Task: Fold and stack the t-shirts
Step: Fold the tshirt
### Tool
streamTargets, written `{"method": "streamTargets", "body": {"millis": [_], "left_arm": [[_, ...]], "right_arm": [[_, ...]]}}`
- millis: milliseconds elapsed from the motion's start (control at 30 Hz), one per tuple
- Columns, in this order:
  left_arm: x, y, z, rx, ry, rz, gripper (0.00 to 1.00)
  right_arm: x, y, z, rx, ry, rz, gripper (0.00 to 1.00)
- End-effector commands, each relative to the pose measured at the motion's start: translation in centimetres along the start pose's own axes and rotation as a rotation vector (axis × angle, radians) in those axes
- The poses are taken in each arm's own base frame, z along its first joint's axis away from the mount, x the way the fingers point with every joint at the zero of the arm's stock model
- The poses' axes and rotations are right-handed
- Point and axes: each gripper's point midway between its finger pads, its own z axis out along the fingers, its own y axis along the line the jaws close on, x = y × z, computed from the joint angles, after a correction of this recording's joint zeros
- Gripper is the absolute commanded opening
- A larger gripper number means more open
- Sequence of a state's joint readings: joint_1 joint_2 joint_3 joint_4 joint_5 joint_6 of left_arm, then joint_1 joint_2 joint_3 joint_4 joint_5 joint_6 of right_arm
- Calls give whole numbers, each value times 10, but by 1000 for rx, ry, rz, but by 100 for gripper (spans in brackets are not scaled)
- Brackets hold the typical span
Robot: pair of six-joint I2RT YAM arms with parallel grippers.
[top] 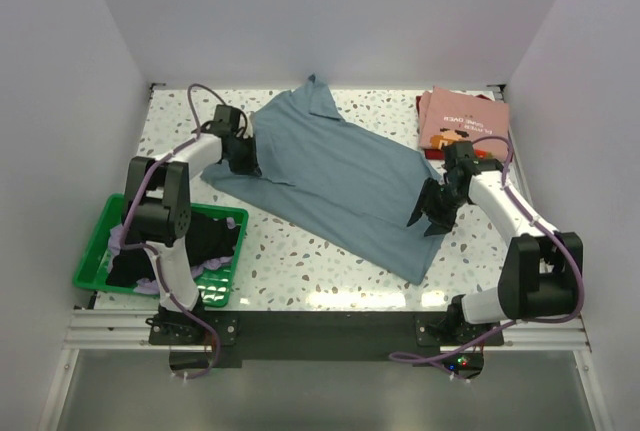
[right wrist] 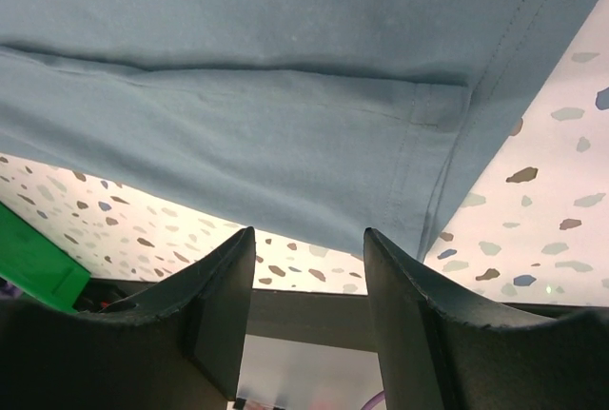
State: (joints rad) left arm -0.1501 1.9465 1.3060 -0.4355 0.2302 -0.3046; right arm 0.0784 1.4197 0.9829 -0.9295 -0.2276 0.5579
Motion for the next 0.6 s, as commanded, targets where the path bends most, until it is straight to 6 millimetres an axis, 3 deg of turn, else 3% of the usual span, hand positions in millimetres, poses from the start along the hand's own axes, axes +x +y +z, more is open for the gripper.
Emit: {"method": "streamTargets", "body": {"millis": [0,100,267,433,567], "left_arm": [[-40,-29,-20,67,-114,19,0],[-54,-44,-22,113,-155,23,0],[-67,-68,-10,147,-162,63,0],[-72,-102,-3,205,-168,125,0],[-72,-117,6,246,-161,149,0]], "right_arm": [[5,4,-6,-27,-6,-7,53],[5,3,-7,-19,-6,-11,53],[5,4,-5,-23,-1,-3,53],[5,3,-3,-22,7,-1,53],[5,4,-3,-21,8,3,53]]}}
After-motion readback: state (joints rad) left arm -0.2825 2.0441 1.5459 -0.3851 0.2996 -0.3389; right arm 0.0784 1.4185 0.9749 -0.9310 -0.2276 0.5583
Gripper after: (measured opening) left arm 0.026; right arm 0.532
